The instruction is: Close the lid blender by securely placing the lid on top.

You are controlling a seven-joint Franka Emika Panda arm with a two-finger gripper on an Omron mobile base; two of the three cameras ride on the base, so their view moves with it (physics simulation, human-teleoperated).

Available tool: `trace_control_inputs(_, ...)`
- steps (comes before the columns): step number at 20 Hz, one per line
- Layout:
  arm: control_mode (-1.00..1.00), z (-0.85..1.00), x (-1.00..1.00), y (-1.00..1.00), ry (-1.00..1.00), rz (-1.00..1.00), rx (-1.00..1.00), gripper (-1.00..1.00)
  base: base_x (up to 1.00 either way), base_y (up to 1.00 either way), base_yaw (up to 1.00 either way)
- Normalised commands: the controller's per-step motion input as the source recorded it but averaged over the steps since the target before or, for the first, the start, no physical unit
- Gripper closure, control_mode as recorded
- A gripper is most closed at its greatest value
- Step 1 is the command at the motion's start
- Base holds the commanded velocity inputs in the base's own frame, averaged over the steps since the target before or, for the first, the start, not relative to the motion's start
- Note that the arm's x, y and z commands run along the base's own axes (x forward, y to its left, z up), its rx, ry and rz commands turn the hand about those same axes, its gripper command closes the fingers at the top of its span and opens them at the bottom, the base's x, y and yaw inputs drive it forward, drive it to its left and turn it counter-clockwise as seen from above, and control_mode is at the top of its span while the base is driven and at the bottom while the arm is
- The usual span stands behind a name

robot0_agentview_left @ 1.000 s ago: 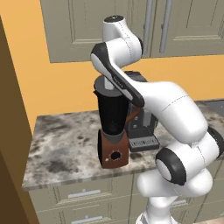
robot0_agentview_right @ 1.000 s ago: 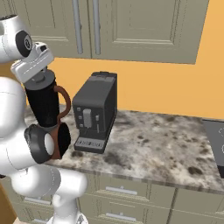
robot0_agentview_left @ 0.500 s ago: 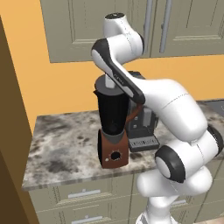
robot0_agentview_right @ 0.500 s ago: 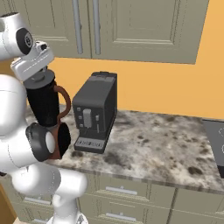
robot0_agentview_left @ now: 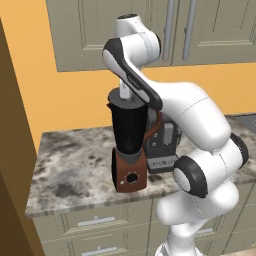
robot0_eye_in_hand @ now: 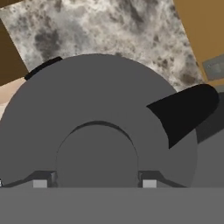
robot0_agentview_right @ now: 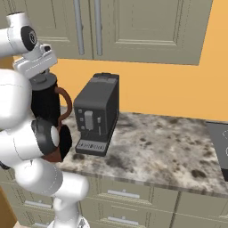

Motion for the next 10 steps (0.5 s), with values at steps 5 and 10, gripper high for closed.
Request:
trace_control_inputs(5, -1.0, -0.43, 0.0, 0.02, -0.02, 0.0, 0.0, 1.0, 0.0, 0.0, 0.0)
trace_control_inputs(10, -1.0, -0.09, 0.0, 0.0, 0.0, -0.01, 0.0, 1.0, 0.0, 0.0, 0.0)
